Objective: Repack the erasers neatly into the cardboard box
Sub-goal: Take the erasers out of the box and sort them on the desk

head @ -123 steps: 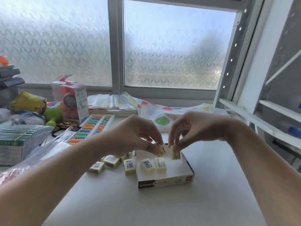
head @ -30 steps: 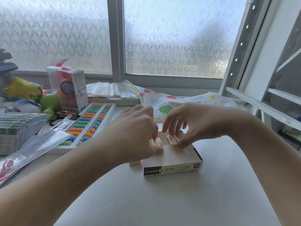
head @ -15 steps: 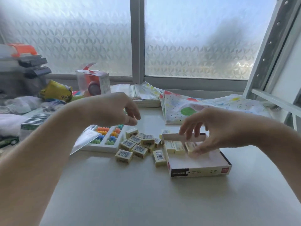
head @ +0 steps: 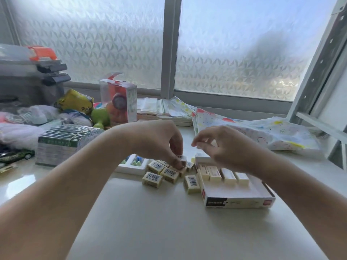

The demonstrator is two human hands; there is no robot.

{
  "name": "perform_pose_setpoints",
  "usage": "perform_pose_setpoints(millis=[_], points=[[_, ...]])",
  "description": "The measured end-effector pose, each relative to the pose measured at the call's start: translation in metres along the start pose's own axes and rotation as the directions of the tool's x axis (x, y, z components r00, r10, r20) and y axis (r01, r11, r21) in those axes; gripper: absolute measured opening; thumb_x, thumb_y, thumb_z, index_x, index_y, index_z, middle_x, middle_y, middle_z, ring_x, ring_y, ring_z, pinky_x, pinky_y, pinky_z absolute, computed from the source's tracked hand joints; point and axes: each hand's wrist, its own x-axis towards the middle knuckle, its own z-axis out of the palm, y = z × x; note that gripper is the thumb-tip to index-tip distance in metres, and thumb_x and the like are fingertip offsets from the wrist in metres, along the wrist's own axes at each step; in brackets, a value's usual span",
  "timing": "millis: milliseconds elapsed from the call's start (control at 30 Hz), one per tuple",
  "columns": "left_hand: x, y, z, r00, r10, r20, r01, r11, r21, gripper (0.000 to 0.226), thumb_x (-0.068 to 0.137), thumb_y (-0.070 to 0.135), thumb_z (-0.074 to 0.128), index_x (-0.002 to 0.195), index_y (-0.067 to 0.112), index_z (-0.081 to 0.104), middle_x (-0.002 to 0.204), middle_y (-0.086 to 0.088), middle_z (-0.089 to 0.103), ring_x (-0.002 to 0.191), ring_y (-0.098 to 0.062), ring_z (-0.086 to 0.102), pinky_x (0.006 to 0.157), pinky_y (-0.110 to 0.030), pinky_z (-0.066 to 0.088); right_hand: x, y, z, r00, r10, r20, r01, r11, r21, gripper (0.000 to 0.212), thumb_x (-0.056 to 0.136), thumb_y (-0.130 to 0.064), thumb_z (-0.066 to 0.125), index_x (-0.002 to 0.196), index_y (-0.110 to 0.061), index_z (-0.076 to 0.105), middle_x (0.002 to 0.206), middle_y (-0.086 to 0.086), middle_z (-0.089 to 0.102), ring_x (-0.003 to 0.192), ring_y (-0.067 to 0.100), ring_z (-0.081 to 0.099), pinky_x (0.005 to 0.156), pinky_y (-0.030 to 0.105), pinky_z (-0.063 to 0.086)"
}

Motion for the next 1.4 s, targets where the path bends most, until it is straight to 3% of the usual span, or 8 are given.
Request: perform_pose_setpoints(millis=[233, 433, 667, 767, 900, 1067, 1200, 1400], points=[[0.002, -0.003, -0.003, 0.995, 0.010, -0.100, -0.013, 0.999, -0.037, 0.024, 0.083, 0.046, 0.077, 0.098, 0.027, 0.077, 0.077, 0.016, 0.069, 0.069, 0.004, 0.062, 0.061, -0.015, 0.042, 0.014, 0.019, -0.007, 0.961, 0.048, 0.273, -0.027, 0.997, -0.079, 0.028, 0.099, -0.021, 0.067, 0.117, -0.041, 0.075, 0.121, -0.018, 0.064, 0.114, 0.005, 0.060, 0.103, 0.026, 0.043], [0.004, -0.005, -0.002, 0.988, -0.015, -0.151, 0.003, 0.997, -0.078, 0.023, 0.083, 0.045, 0.078, 0.097, 0.028, 0.078, 0.079, 0.019, 0.067, 0.076, 0.005, 0.062, 0.063, -0.017, 0.042, 0.018, 0.027, -0.002, 0.970, 0.012, 0.241, 0.012, 0.995, -0.097, 0.019, 0.094, -0.023, 0.074, 0.108, -0.036, 0.078, 0.108, -0.016, 0.066, 0.098, 0.003, 0.063, 0.089, 0.018, 0.044], [0.005, 0.001, -0.004, 0.989, 0.008, -0.148, -0.049, 0.961, -0.273, 0.031, 0.093, 0.038, 0.068, 0.124, 0.034, 0.066, 0.093, 0.008, 0.067, 0.081, -0.008, 0.065, 0.078, -0.026, 0.054, 0.006, 0.031, -0.029, 0.999, 0.006, 0.045, -0.016, 0.971, 0.237, 0.026, 0.094, -0.030, 0.071, 0.119, -0.022, 0.075, 0.082, -0.012, 0.074, 0.073, 0.004, 0.066, 0.071, 0.014, 0.051], [0.006, 0.009, -0.003, 0.992, 0.032, -0.118, -0.074, 0.926, -0.371, 0.022, 0.098, 0.031, 0.063, 0.118, 0.026, 0.070, 0.090, 0.007, 0.069, 0.078, -0.008, 0.064, 0.070, -0.025, 0.053, 0.000, 0.036, -0.035, 0.989, 0.069, 0.127, -0.121, 0.877, 0.465, 0.025, 0.103, -0.016, 0.059, 0.123, -0.018, 0.074, 0.065, -0.014, 0.066, 0.065, 0.004, 0.061, 0.072, 0.020, 0.054], [0.006, 0.014, 0.000, 0.987, 0.066, -0.145, -0.125, 0.885, -0.448, 0.025, 0.088, 0.035, 0.074, 0.107, 0.019, 0.069, 0.088, 0.003, 0.075, 0.074, -0.006, 0.066, 0.068, -0.022, 0.054, -0.015, 0.043, -0.044, 0.946, 0.018, 0.324, -0.242, 0.706, 0.665, 0.020, 0.095, -0.002, 0.066, 0.113, -0.007, 0.075, 0.080, 0.005, 0.070, 0.076, 0.019, 0.066, 0.076, 0.030, 0.057], [0.005, 0.016, 0.007, 0.974, 0.114, -0.196, -0.204, 0.819, -0.537, 0.027, 0.071, 0.022, 0.091, 0.092, 0.017, 0.075, 0.084, 0.005, 0.077, 0.074, -0.005, 0.070, 0.077, -0.022, 0.059, -0.029, 0.049, -0.057, 0.915, -0.053, 0.401, -0.234, 0.740, 0.631, 0.027, 0.082, 0.016, 0.074, 0.104, 0.000, 0.069, 0.109, 0.019, 0.077, 0.101, 0.027, 0.073, 0.092, 0.038, 0.059], [0.005, 0.020, 0.015, 0.975, 0.149, -0.162, -0.215, 0.803, -0.556, 0.033, 0.065, 0.004, 0.093, 0.092, 0.011, 0.076, 0.090, -0.006, 0.081, 0.089, -0.030, 0.077, 0.086, -0.036, 0.063, -0.033, 0.048, -0.064, 0.911, -0.031, 0.411, -0.229, 0.789, 0.570, 0.028, 0.083, 0.020, 0.072, 0.101, -0.001, 0.069, 0.111, 0.021, 0.076, 0.102, 0.025, 0.073, 0.095, 0.042, 0.057], [0.000, 0.034, 0.024, 0.983, 0.176, -0.059, -0.179, 0.818, -0.547, 0.030, 0.067, 0.004, 0.092, 0.089, 0.019, 0.079, 0.091, -0.016, 0.080, 0.092, -0.036, 0.075, 0.093, -0.051, 0.058, -0.038, 0.042, -0.070, 0.896, 0.018, 0.444, -0.227, 0.878, 0.421, 0.030, 0.084, 0.011, 0.077, 0.105, -0.010, 0.073, 0.102, 0.007, 0.079, 0.095, 0.022, 0.074, 0.090, 0.035, 0.059]])
